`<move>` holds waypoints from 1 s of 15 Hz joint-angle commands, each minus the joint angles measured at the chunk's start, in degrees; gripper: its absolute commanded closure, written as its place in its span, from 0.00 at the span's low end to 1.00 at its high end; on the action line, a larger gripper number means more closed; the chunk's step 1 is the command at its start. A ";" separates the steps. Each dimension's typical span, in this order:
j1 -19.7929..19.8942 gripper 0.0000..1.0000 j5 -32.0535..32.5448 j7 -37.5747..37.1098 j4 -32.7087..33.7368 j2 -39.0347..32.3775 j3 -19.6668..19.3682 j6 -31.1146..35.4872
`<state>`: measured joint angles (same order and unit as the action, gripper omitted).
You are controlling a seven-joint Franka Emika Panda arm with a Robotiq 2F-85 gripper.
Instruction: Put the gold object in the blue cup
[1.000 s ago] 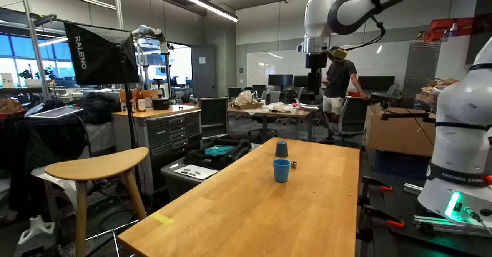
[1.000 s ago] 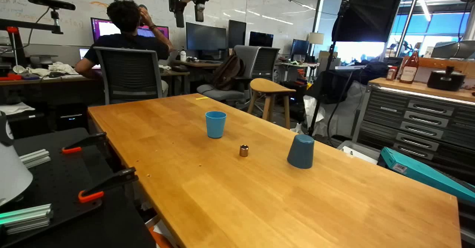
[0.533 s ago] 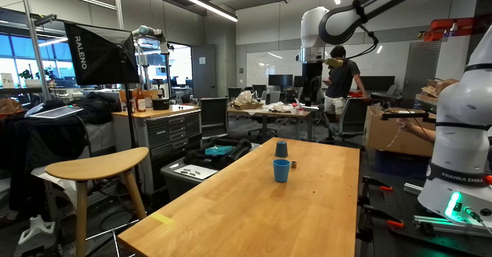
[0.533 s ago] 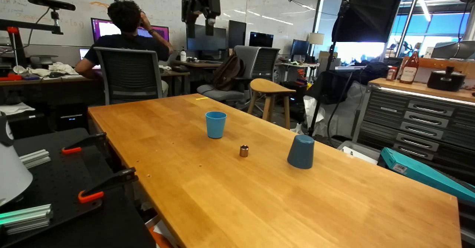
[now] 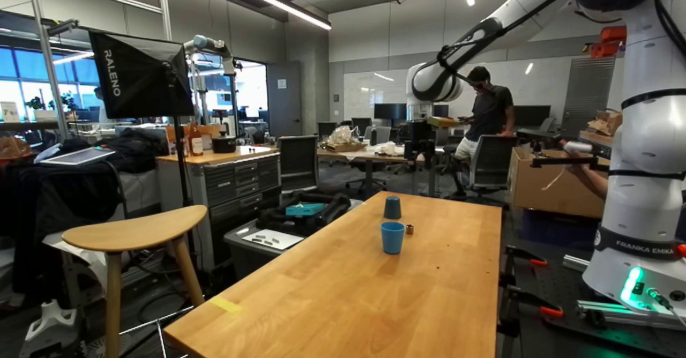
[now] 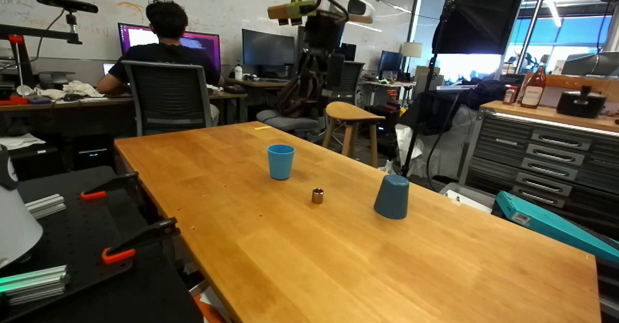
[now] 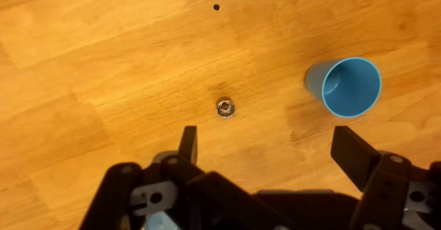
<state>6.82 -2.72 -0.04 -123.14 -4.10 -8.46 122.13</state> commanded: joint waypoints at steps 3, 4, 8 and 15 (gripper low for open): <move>-1.06 0.00 1.69 -11.60 1.87 -9.69 1.05 9.19; -1.36 0.00 1.39 -13.73 2.15 -12.06 1.09 11.68; -3.06 0.00 1.52 -19.52 3.88 -20.26 0.54 17.74; -3.19 0.00 -1.51 -21.72 6.64 -28.81 0.17 23.78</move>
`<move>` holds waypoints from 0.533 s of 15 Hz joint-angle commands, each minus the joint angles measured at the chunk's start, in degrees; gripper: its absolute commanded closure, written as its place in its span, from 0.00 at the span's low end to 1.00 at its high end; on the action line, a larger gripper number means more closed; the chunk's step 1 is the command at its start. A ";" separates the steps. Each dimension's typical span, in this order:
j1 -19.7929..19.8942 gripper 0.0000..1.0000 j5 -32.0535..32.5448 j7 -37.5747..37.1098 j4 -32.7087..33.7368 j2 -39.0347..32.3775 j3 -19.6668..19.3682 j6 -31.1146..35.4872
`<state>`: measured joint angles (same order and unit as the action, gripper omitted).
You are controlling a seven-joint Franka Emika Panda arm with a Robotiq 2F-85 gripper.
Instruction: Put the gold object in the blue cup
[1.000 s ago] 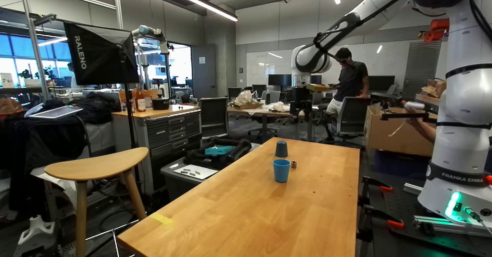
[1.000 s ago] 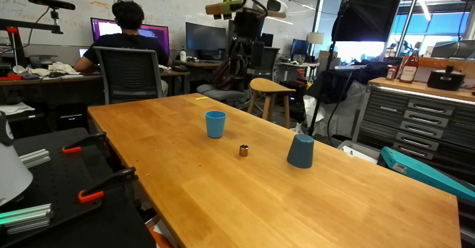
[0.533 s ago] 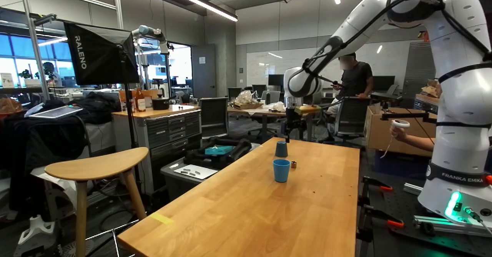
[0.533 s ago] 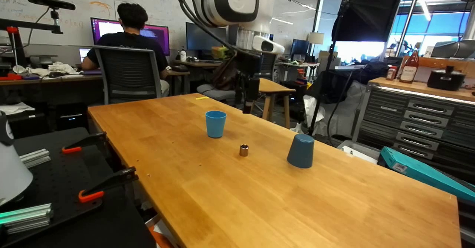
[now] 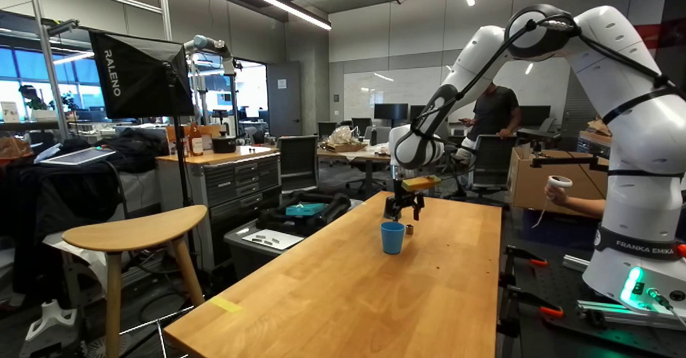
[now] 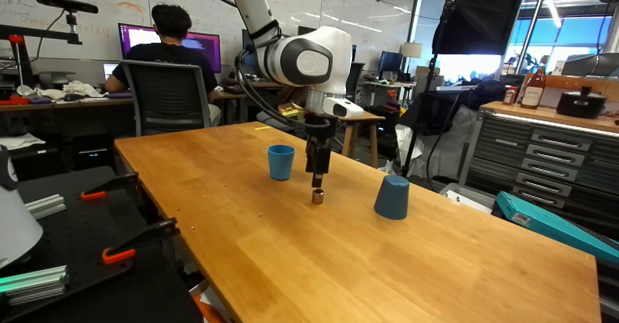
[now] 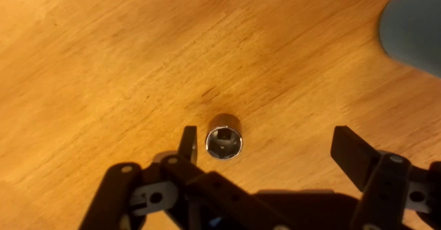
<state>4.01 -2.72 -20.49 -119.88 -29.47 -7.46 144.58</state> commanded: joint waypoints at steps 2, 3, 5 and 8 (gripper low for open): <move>-0.26 0.00 -1.78 -2.01 4.21 -4.65 -1.27 1.44; -0.31 0.00 -1.79 -2.36 4.46 -5.33 -1.49 1.54; -0.24 0.00 -1.88 -2.70 4.77 -6.40 -1.74 1.82; -0.21 0.26 -2.14 -2.68 4.77 -7.43 -1.59 3.01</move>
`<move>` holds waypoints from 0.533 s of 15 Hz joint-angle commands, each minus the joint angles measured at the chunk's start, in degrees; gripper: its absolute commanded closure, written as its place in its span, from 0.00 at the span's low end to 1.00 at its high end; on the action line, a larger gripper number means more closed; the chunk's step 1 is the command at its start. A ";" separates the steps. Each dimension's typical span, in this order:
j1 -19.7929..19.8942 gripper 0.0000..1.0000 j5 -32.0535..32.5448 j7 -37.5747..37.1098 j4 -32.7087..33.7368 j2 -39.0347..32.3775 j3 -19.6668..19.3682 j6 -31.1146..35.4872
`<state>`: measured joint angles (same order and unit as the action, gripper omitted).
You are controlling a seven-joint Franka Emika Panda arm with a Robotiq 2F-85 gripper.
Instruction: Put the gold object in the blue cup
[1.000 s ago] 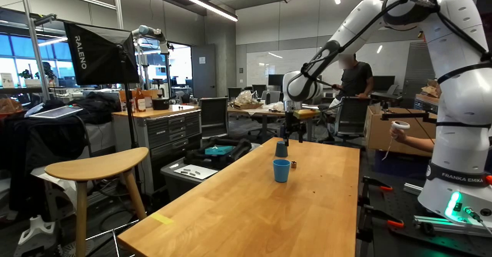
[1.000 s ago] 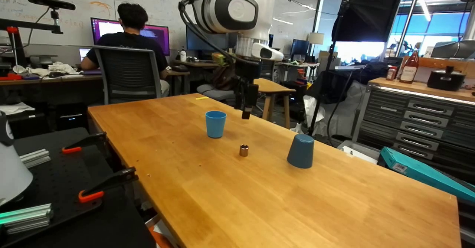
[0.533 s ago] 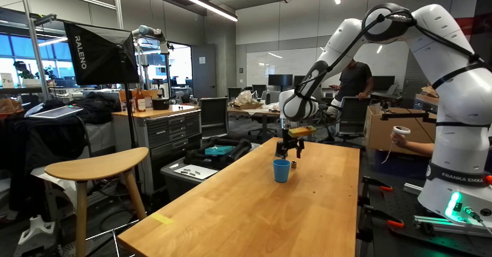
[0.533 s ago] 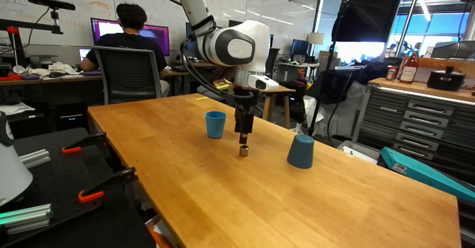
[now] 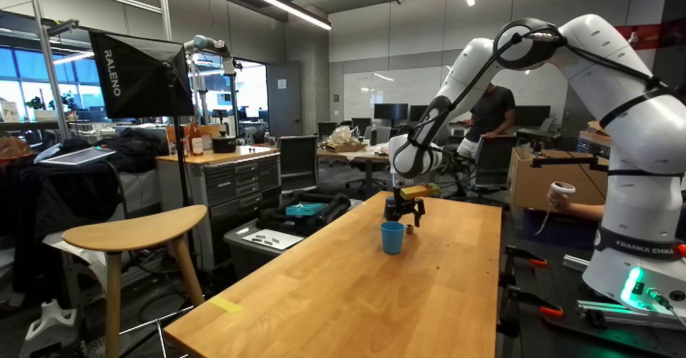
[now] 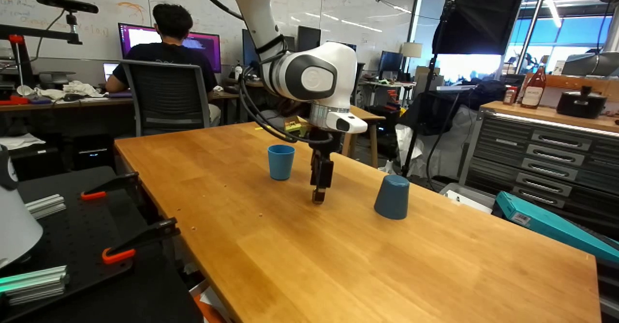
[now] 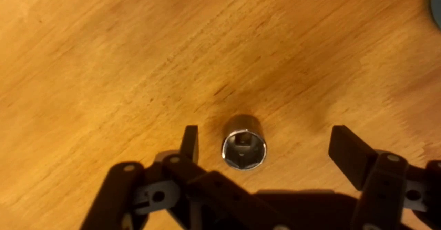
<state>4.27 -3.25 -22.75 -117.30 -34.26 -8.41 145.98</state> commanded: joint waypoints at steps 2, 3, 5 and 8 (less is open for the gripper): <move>-0.39 0.42 -1.85 -0.34 2.31 -3.11 -0.65 2.28; -0.33 0.50 -2.09 -0.33 2.50 -3.32 -0.67 2.49; -0.38 0.65 -2.21 -0.37 2.73 -3.16 -0.87 2.46; -0.70 0.87 -1.80 -0.22 2.19 -1.35 -1.09 0.32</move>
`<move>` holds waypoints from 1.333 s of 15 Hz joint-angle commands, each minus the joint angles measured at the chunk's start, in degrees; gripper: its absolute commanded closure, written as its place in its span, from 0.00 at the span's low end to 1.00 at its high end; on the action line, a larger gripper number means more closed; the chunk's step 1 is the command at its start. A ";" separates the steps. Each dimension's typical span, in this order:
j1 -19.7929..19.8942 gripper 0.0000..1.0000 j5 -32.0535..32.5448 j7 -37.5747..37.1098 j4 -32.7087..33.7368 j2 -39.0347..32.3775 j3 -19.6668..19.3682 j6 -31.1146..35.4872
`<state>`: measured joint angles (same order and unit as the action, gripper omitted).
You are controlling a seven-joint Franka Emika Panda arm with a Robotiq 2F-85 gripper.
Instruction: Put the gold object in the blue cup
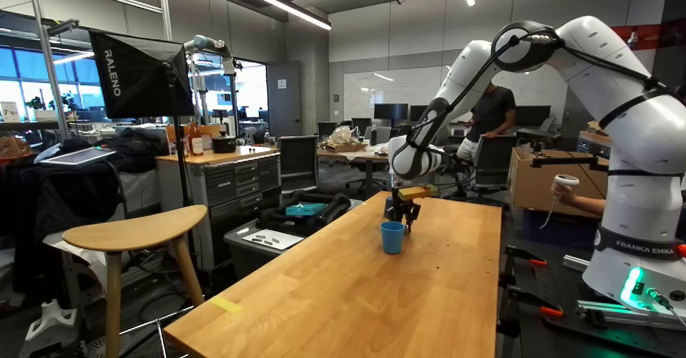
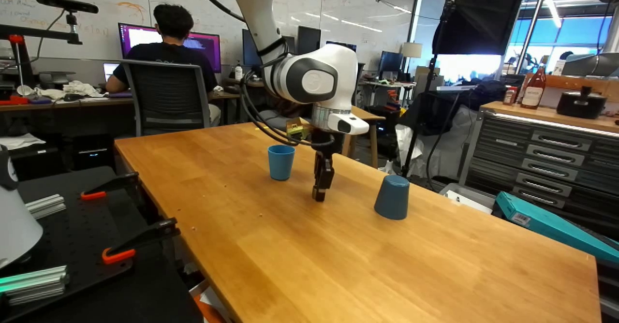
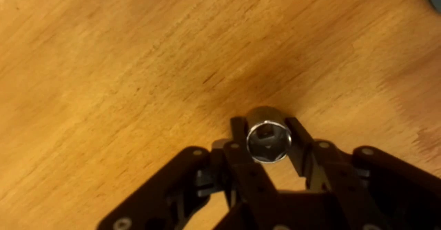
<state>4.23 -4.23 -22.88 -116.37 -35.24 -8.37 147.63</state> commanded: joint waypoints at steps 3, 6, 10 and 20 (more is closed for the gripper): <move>-0.37 0.88 -1.04 1.37 -1.39 3.41 -0.40 -3.42; 0.28 0.88 -1.38 4.83 -5.21 10.28 1.09 -6.98; -0.45 0.88 -1.60 7.72 -9.67 19.24 2.97 -10.74; -1.77 0.88 -10.63 9.16 -6.57 20.67 8.14 -11.09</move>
<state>3.02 -11.76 -14.74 -124.92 -13.45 -0.79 135.69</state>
